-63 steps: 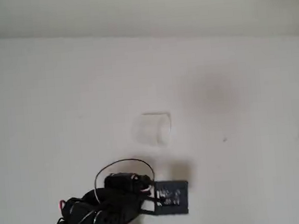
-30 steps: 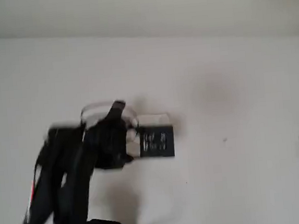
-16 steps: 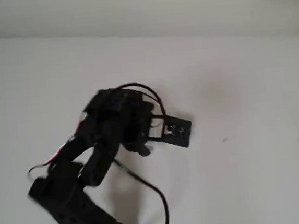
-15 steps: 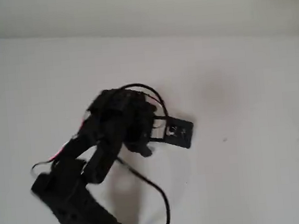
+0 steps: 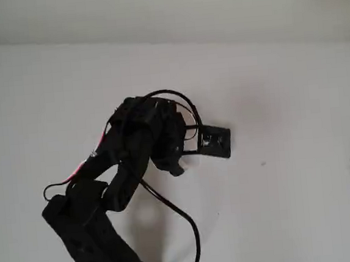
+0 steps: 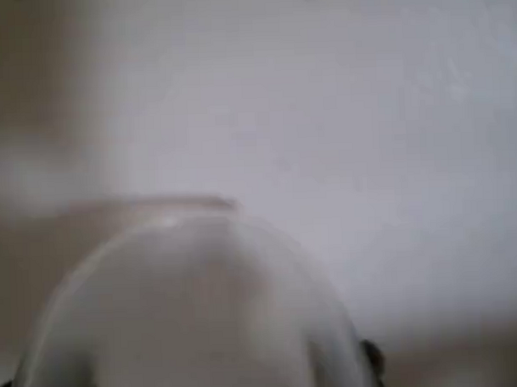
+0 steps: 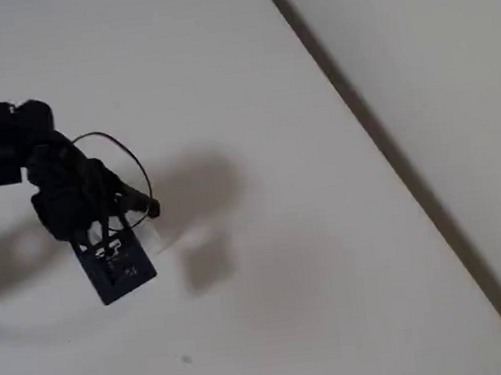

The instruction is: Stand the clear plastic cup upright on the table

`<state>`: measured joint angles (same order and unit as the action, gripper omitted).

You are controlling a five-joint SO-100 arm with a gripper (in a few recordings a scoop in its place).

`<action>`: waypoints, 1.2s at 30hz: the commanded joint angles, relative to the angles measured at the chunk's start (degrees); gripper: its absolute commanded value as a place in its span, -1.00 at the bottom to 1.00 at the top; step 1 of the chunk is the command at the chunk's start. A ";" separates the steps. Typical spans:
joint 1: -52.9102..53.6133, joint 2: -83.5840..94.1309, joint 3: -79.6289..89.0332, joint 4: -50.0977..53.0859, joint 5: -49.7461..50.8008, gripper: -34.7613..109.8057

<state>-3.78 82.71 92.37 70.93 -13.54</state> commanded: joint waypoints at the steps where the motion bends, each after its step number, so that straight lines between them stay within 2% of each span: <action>1: 0.62 16.17 -3.16 0.35 -13.36 -0.43; 8: 3.78 27.77 -1.93 -5.62 -31.46 -0.41; 11: 5.71 31.64 4.48 -13.54 -39.64 -0.41; 14: 7.82 40.78 22.50 -32.08 -47.55 -0.35; 19: 8.79 53.61 62.49 -75.41 -62.84 -0.30; 22: 8.17 50.45 73.48 -89.38 -66.80 -0.29; 26: 6.68 37.18 76.38 -103.01 -67.41 -0.24; 31: 6.94 1.85 72.42 -138.08 -71.46 -0.10; 34: 7.82 -24.87 64.25 -162.51 -75.23 0.04; 36: 8.17 -40.78 55.90 -174.20 -79.01 0.10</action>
<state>3.43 78.22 163.04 -77.08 -87.01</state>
